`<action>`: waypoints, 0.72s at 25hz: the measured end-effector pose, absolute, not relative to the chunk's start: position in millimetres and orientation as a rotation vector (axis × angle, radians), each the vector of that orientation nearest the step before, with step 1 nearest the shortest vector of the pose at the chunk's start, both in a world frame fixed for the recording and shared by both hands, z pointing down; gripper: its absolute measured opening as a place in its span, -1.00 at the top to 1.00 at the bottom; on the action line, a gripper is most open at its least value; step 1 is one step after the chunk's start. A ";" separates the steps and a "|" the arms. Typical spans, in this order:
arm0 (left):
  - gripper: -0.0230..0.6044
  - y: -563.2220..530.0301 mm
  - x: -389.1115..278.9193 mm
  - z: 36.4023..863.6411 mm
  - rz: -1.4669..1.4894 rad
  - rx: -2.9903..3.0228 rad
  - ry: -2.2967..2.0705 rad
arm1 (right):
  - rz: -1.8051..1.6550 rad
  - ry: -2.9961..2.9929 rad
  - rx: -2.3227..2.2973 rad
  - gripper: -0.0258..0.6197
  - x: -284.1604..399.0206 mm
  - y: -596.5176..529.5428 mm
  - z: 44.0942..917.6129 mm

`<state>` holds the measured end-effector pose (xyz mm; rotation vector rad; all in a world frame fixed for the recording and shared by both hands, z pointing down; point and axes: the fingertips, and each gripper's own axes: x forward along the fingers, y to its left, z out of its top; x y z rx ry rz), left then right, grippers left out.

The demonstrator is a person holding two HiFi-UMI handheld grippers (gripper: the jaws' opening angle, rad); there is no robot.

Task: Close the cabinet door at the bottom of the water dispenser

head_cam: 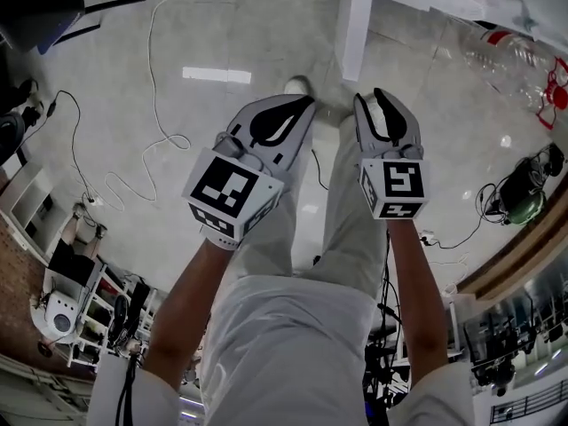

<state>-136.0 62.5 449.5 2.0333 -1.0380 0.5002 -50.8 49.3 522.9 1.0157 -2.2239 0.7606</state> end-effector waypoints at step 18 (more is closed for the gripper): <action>0.91 82.4 -131.6 520.4 0.558 1.959 -1.009 | 0.812 -2.152 0.964 0.44 -60.4 66.4 609.7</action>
